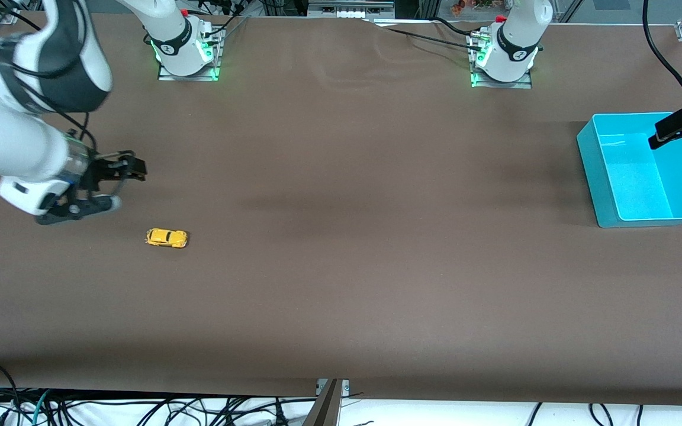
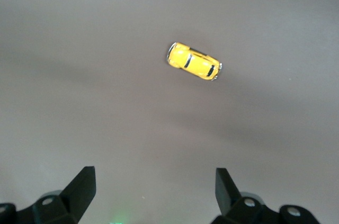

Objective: Wind and store yellow beetle car
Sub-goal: 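Move the right gripper over the yellow beetle car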

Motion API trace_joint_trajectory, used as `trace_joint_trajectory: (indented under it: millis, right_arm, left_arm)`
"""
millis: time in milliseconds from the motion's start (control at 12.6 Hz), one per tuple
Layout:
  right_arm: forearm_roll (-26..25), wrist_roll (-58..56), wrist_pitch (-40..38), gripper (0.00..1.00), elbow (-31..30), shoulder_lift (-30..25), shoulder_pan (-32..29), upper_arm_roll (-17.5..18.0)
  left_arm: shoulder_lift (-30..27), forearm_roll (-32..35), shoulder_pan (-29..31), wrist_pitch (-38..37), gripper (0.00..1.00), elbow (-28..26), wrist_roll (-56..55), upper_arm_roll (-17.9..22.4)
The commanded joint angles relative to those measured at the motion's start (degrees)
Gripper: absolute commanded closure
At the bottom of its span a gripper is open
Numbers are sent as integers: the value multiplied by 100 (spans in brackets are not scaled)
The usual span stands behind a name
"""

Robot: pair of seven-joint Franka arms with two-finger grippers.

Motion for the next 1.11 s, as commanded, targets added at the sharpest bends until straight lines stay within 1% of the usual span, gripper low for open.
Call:
trace_joint_trajectory:
  millis: [0,158,317,555,872,1030]
  right_arm:
    - [-164,-1491,102,0,51,326,-73,-48]
    - [-129,-2503,401,0,-10,633,-135,-48]
    - [-121,-3426,892,0,-290,792,-135,-48]
    - [-94,-4771,2208,0,-1036,933,-240,-48]
    - [-85,-5705,3879,1,-2065,933,-249,-48]
    - [-85,-6066,4504,1,-2382,977,-249,-48]
  left_arm:
    - [38,-83,44,-106,0,141,-23,-27]
    - [38,-83,44,-106,0,141,-23,-27]
    - [47,-83,53,-106,0,141,-23,-27]
    - [47,-83,44,-106,0,141,-23,-18]
    - [47,-83,44,-106,0,141,-23,-27]
    - [47,-83,44,-106,0,141,-23,-27]
